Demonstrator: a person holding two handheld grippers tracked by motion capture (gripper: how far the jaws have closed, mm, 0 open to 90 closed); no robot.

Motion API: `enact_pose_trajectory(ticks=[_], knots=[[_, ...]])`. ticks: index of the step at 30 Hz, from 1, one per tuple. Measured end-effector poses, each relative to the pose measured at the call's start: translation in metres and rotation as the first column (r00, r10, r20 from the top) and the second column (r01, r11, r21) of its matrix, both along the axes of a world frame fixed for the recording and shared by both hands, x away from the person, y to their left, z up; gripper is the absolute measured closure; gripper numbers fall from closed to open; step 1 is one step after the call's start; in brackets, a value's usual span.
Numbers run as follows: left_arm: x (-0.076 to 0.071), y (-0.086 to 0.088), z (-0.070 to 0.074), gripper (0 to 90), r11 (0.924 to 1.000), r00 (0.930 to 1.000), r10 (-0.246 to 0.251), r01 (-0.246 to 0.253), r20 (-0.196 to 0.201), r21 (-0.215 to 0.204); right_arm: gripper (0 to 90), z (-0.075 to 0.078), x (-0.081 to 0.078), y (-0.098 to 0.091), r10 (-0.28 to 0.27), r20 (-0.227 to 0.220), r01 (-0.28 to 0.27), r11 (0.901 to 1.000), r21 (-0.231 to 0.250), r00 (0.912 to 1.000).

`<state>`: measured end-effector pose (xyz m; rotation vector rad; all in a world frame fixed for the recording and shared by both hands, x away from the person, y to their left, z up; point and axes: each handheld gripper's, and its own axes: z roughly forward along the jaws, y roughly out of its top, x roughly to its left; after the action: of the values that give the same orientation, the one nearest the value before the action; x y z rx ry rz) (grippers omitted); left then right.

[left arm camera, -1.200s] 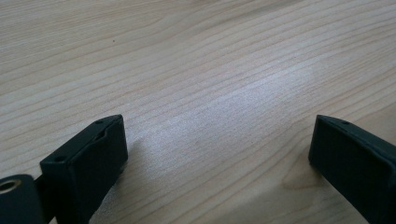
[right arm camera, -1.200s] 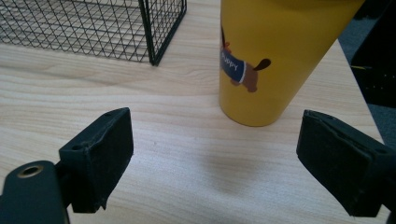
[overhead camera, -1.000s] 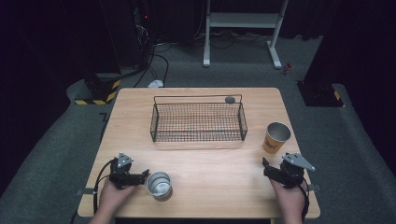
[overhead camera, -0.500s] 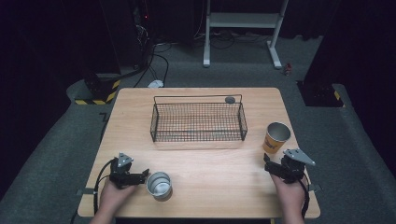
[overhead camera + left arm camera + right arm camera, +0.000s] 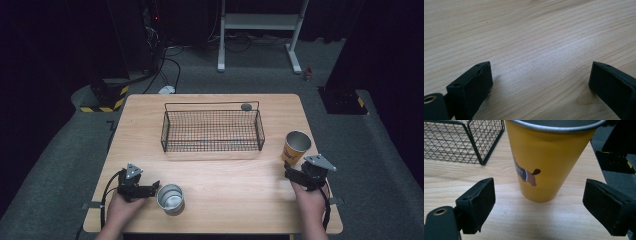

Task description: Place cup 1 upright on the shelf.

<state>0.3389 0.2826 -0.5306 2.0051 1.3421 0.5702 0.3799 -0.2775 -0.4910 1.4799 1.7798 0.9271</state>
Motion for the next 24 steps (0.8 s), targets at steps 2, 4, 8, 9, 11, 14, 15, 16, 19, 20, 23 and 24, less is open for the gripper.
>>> enact_pose_trajectory(ticks=[2,4,8,9,11,14,15,16,19,20,23,24], knots=[[0.000,0.000,0.000,5.4,1.0000,1.0000,0.000,0.000,0.000,0.000,10.2,0.002,0.002,0.001,-0.011,0.006,0.011,0.9998,-0.015,0.9999],[0.000,0.000,0.000,5.4,1.0000,1.0000,0.000,0.000,0.000,0.000,10.1,0.003,0.005,0.001,-0.016,0.006,0.016,0.9999,-0.002,0.9999],[0.000,0.000,0.000,5.1,1.0000,1.0000,0.003,-0.003,-0.001,0.000,9.8,0.004,0.009,0.003,-0.027,0.006,0.027,0.9996,0.000,0.9996],[0.000,0.000,0.000,5.1,1.0000,1.0000,0.003,-0.003,-0.001,0.000,9.8,0.005,0.010,0.003,-0.026,0.011,0.026,0.9997,-0.004,0.9996],[0.000,0.000,0.000,5.1,1.0000,1.0000,0.005,-0.005,-0.003,0.000,9.8,0.008,0.015,0.005,-0.033,0.016,0.033,0.9994,-0.005,0.9993],[0.000,0.000,0.000,5.0,1.0000,1.0000,0.005,-0.005,-0.002,0.000,9.8,0.009,0.018,0.005,-0.025,0.016,0.025,0.9997,-0.001,0.9996],[0.000,0.000,0.000,5.0,1.0000,1.0000,0.004,-0.004,-0.003,0.000,9.8,0.011,0.022,0.005,-0.020,0.016,0.020,0.9998,-0.005,0.9997],[0.000,0.000,0.000,5.0,1.0000,1.0000,0.004,-0.004,-0.003,0.000,9.8,0.011,0.022,0.005,-0.020,0.016,0.020,0.9998,-0.005,0.9997],[0.000,0.000,0.000,4.9,1.0000,1.0000,0.003,-0.003,-0.002,0.000,9.8,0.013,0.027,0.006,-0.025,0.017,0.025,0.9997,-0.007,0.9996],[0.000,0.000,0.000,4.9,1.0000,1.0000,0.001,-0.001,-0.002,0.002,9.8,0.013,0.028,0.005,-0.028,0.016,0.028,0.9996,-0.007,0.9995],[0.000,0.000,0.000,4.8,1.0000,1.0000,0.001,-0.001,-0.002,0.002,9.8,0.014,0.034,0.004,-0.032,0.018,0.032,0.9995,0.001,0.9993],[0.000,0.000,0.000,4.8,1.0000,1.0000,0.001,-0.001,-0.002,0.002,9.9,0.014,0.035,0.003,-0.030,0.017,0.030,0.9995,-0.004,0.9994]])
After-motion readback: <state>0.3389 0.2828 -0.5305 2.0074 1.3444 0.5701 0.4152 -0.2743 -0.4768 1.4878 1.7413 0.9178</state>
